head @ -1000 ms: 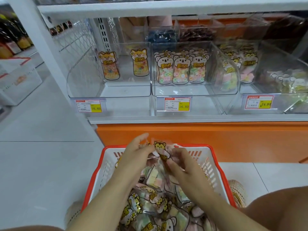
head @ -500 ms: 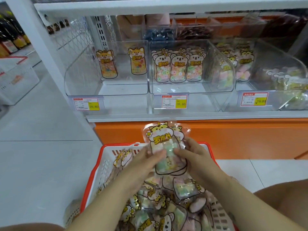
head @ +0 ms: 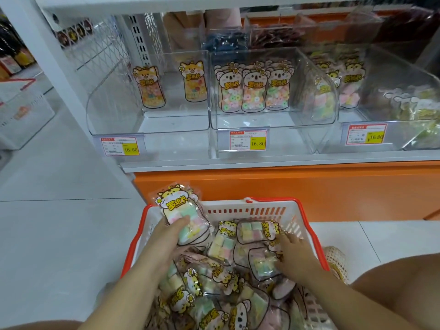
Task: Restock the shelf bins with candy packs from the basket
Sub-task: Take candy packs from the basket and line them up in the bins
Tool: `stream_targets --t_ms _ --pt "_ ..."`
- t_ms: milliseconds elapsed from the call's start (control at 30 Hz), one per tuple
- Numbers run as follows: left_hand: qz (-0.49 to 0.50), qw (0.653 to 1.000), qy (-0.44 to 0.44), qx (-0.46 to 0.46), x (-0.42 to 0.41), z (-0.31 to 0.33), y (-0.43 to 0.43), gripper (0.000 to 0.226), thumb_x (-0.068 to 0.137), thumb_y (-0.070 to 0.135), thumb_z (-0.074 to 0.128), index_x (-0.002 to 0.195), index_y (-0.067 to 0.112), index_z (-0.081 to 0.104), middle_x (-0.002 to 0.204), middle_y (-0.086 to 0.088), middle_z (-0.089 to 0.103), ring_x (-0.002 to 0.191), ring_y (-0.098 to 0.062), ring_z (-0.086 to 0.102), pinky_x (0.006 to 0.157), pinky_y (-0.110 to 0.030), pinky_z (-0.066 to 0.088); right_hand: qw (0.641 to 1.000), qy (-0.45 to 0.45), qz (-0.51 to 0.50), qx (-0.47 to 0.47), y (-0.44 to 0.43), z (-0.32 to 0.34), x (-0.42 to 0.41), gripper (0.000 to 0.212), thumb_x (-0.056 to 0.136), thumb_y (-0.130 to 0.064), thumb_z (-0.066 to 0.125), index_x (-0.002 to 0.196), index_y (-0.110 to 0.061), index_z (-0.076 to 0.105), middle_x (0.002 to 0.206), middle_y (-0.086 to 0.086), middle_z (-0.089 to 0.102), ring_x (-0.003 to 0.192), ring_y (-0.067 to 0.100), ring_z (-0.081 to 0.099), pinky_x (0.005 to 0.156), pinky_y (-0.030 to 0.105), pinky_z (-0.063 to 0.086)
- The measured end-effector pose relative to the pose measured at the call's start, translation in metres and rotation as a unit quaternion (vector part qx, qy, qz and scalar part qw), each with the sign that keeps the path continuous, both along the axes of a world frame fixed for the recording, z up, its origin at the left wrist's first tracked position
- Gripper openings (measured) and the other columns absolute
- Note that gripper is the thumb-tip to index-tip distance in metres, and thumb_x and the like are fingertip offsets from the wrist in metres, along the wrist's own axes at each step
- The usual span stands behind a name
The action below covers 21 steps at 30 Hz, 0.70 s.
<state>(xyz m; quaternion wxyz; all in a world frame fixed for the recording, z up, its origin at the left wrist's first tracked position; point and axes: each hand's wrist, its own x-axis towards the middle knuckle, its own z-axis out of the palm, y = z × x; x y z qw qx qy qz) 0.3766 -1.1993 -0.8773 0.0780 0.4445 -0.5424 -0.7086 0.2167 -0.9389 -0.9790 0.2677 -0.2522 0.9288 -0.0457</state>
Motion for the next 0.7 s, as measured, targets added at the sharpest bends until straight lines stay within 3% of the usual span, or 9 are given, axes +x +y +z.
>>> stream_targets --t_ms 100,167,233,300,400,467,567,633,700 --pt "-0.005 1.0 -0.013 0.013 0.0 -0.003 0.001 0.041 0.094 0.029 0.068 0.133 0.024 0.056 0.131 0.0 0.062 0.12 -0.024 0.06 0.092 -0.043 0.056 0.999 0.018 0.026 0.038 -0.003 -0.011 0.0 0.085 0.087 -0.04 0.06 0.156 -0.029 0.012 0.159 0.011 0.024 0.141 0.038 0.029 0.115 0.044 0.03" --pt "-0.014 1.0 -0.016 0.006 -0.001 -0.005 0.002 0.039 0.093 0.029 0.069 0.13 0.026 0.057 0.129 -0.001 0.065 0.118 -0.024 0.062 0.087 -0.04 0.056 0.995 0.047 0.055 0.065 -0.006 -0.014 -0.004 0.086 0.089 -0.043 0.06 0.156 -0.031 0.008 0.156 0.011 0.03 0.14 0.037 0.03 0.114 0.045 0.032" --pt "-0.025 1.0 -0.016 -0.002 -0.002 -0.006 0.003 0.037 0.09 0.032 0.073 0.124 0.029 0.06 0.124 0.001 0.068 0.116 -0.024 0.063 0.095 -0.045 0.054 0.991 0.061 0.078 0.086 -0.01 -0.011 -0.009 0.089 0.086 -0.051 0.061 0.155 -0.032 0.009 0.151 0.011 0.038 0.139 0.036 0.032 0.113 0.046 0.033" --pt "-0.044 0.999 -0.018 -0.02 -0.001 -0.006 0.003 0.051 0.081 0.043 0.078 0.127 0.031 0.059 0.125 0.004 0.069 0.116 -0.023 0.063 0.101 -0.049 0.05 0.994 0.045 0.064 0.08 -0.014 -0.009 -0.015 0.088 0.083 -0.057 0.063 0.154 -0.034 0.016 0.148 0.009 0.04 0.138 0.034 0.032 0.113 0.045 0.034" --pt "-0.055 0.997 -0.02 -0.044 -0.001 -0.009 0.004 0.087 0.063 0.06 0.079 0.14 0.03 0.052 0.134 0.005 0.063 0.122 -0.021 0.059 0.107 -0.051 0.045 0.995 -0.061 -0.052 -0.063 -0.024 -0.007 -0.021 0.077 0.082 -0.052 0.068 0.15 -0.032 0.037 0.148 0.005 0.044 0.135 0.029 0.039 0.109 0.04 0.039" --pt "-0.057 0.997 -0.03 -0.047 0.0 -0.009 0.006 0.099 0.06 0.063 0.077 0.147 0.028 0.045 0.143 0.004 0.056 0.129 -0.023 0.053 0.11 -0.052 0.042 0.957 -0.165 -0.144 -0.19 -0.036 -0.005 -0.02 0.068 0.084 -0.041 0.073 0.145 -0.021 0.05 0.146 0.005 0.05 0.131 0.025 0.048 0.103 0.034 0.041" --pt "-0.061 0.996 -0.039 -0.056 0.0 -0.006 0.007 0.109 0.054 0.069 0.076 0.149 0.029 0.041 0.149 0.005 0.05 0.132 -0.022 0.051 0.111 -0.053 0.042 0.909 -0.21 -0.234 -0.273 -0.053 -0.006 -0.018 0.035 0.086 -0.02 0.074 0.117 -0.003 0.069 0.11 0.023 0.067 0.106 0.033 0.065 0.084 0.04 0.05" --pt "-0.056 0.996 -0.042 -0.05 0.001 -0.003 0.007 0.102 0.055 0.066 0.075 0.146 0.03 0.045 0.143 0.005 0.056 0.128 -0.022 0.055 0.11 -0.053 0.042 0.882 -0.219 -0.265 -0.321 -0.061 -0.005 -0.015 0.016 0.085 -0.01 0.072 0.093 0.003 0.073 0.072 0.018 0.063 0.071 0.028 0.063 0.066 0.034 0.046" --pt "-0.04 0.998 -0.038 -0.027 0.001 -0.005 0.003 0.096 0.055 0.062 0.075 0.142 0.03 0.049 0.139 0.004 0.06 0.126 -0.024 0.057 0.109 -0.054 0.043 0.859 -0.218 -0.302 -0.351 -0.068 -0.004 -0.012 0.01 0.084 -0.008 0.072 0.087 0.001 0.075 0.063 0.007 0.062 0.06 0.018 0.053 0.058 0.028 0.043"
